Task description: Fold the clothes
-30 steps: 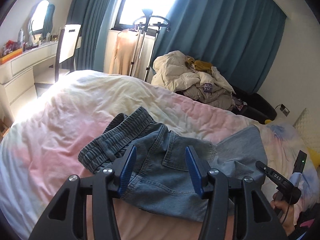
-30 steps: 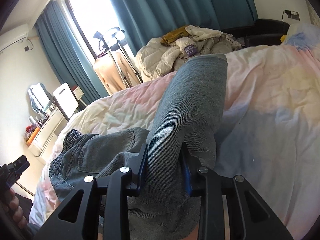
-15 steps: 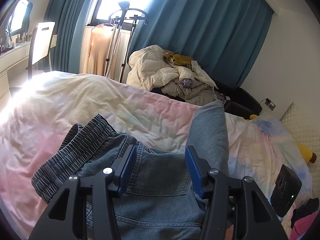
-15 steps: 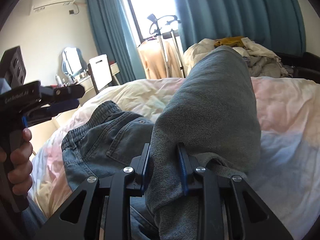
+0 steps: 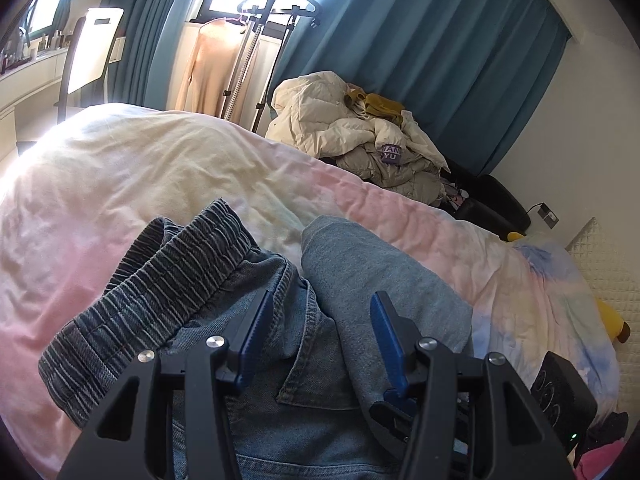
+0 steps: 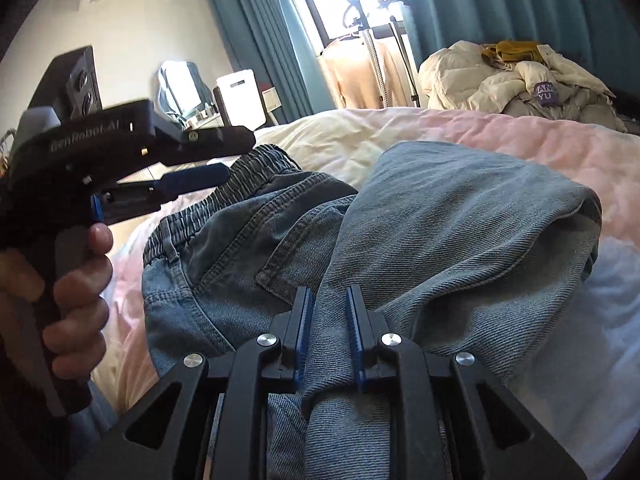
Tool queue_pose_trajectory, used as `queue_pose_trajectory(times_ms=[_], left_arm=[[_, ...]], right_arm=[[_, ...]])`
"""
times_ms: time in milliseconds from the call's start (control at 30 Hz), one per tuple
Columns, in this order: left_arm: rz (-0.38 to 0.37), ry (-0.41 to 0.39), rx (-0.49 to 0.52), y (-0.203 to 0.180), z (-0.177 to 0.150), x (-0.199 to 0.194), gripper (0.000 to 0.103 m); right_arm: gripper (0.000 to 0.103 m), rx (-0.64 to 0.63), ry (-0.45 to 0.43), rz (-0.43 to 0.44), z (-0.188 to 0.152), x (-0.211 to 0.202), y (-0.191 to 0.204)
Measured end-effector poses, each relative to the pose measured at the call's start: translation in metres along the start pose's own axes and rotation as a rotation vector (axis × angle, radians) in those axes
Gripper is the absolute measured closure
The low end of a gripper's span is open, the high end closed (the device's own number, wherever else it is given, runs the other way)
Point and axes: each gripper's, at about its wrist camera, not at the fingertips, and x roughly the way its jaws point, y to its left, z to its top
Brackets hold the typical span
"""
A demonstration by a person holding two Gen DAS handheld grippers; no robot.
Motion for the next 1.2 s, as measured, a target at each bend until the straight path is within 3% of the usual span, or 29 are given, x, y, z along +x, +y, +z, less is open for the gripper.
queue_pose_trajectory(times_ms=[200, 300, 467, 533, 700, 933, 1133, 1200], left_arm=[[-0.004, -0.012, 0.018, -0.004, -0.003, -0.01, 0.051], [-0.003, -0.011, 0.007, -0.005, -0.006, -0.014, 0.051], [-0.005, 0.008, -0.018, -0.004, -0.013, -0.017, 0.051], [-0.008, 0.016, -0.023, -0.005, -0.015, -0.018, 0.051], [-0.003, 0.029, -0.009, -0.01, -0.019, -0.012, 0.051], [-0.013, 0.059, -0.016, -0.01, -0.023, 0.004, 0.051], [-0.013, 0.096, -0.009, -0.012, -0.028, 0.022, 0.051], [-0.013, 0.105, -0.01, -0.011, -0.03, 0.026, 0.051]], right_arm=[[0.079, 0.186, -0.118, 0.086, 0.015, -0.055, -0.028], [0.07, 0.291, -0.194, 0.072, 0.023, -0.083, -0.057], [0.061, 0.542, -0.211, 0.053, 0.014, -0.089, -0.121], [0.044, 0.658, -0.214, 0.091, 0.005, -0.083, -0.143], [0.035, 0.939, -0.163, 0.303, -0.01, -0.051, -0.191], [0.035, 0.97, -0.175, 0.411, 0.004, -0.022, -0.216], [0.035, 0.959, -0.112, 0.38, 0.013, 0.012, -0.222], [0.04, 0.96, -0.112, 0.368, 0.016, 0.019, -0.228]])
